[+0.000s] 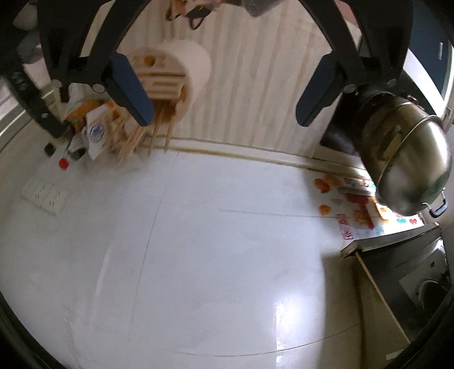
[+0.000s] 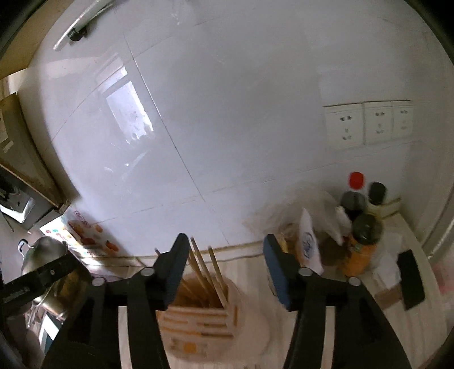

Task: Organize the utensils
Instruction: 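Open both tools to drop the chopsticks into the holder, then return to the mat and grasp a remaining chopstick with each tool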

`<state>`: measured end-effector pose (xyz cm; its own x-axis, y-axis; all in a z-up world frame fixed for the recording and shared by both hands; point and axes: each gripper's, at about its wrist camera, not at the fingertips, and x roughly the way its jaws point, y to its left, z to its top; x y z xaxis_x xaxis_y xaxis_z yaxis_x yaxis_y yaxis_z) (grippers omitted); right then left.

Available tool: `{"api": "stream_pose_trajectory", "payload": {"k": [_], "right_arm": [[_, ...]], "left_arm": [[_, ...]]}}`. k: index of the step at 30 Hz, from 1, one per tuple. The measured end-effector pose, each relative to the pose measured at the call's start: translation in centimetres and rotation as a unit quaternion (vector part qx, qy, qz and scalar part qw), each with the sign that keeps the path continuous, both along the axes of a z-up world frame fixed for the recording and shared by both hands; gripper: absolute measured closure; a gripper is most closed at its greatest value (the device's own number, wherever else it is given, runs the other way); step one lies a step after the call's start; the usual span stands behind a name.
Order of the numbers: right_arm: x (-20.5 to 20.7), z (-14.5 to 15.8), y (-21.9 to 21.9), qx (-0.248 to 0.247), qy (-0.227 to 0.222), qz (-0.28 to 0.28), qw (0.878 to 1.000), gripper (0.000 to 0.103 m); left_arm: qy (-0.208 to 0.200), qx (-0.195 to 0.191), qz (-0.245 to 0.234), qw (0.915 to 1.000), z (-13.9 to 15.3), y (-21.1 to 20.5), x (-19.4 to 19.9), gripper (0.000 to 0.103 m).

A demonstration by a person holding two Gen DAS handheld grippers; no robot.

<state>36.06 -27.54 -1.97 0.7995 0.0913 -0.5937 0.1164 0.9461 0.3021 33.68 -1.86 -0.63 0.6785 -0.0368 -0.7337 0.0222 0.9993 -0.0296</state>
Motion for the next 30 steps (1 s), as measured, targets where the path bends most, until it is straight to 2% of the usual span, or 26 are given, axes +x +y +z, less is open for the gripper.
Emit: {"api": "stream_pose_trajectory", "payload": {"k": [2, 6, 9, 13, 19, 20, 24, 28, 29, 30], "right_arm": [[-1.6, -0.1, -0.4, 0.002, 0.012, -0.003, 1.0, 0.034], [-4.6, -1.2, -0.6, -0.002, 0.032, -0.01, 0.999, 0.014], [-6.1, -3.4, -0.3, -0.029, 0.067, -0.009, 0.997, 0.014], [-7.3, -7.9, 0.1, -0.036, 0.132, -0.001, 0.991, 0.014], [-7.9, -17.4, 1.4, -0.037, 0.261, 0.034, 0.964, 0.015], [-7.9, -18.8, 1.7, -0.035, 0.278, 0.042, 0.959, 0.018], [-8.4, -24.5, 2.8, -0.034, 0.345, 0.063, 0.936, 0.045], [-8.8, -28.6, 3.6, -0.029, 0.39, 0.076, 0.917, 0.056], [-9.0, -28.9, 4.0, -0.036, 0.392, 0.08, 0.916, 0.061], [-9.1, -28.8, 4.5, -0.055, 0.384, 0.087, 0.918, 0.085]], "left_arm": [[0.008, 0.012, 0.001, 0.9999, -1.2, 0.1, -1.0, 0.0], [0.036, 0.029, 0.007, 0.9989, -4.5, 0.6, -2.9, 0.0], [0.07, 0.044, 0.01, 0.9965, -8.3, 0.6, -4.3, 0.0], [0.13, 0.071, 0.011, 0.9889, -14.6, 0.4, -5.4, 0.0], [0.22, 0.115, 0.005, 0.9687, -24.1, -0.3, -6.6, 0.0], [0.238, 0.118, 0.004, 0.964, -25.7, -0.4, -6.8, 0.0], [0.272, 0.125, 0.006, 0.9541, -29.0, -0.3, -7.3, 0.0], [0.292, 0.138, 0.005, 0.9464, -30.5, -0.7, -7.8, 0.0], [0.297, 0.135, 0.0, 0.9453, -30.8, -1.1, -8.1, 0.0], [0.3, 0.133, -0.006, 0.9448, -31.0, -1.6, -8.3, 0.0]]}}
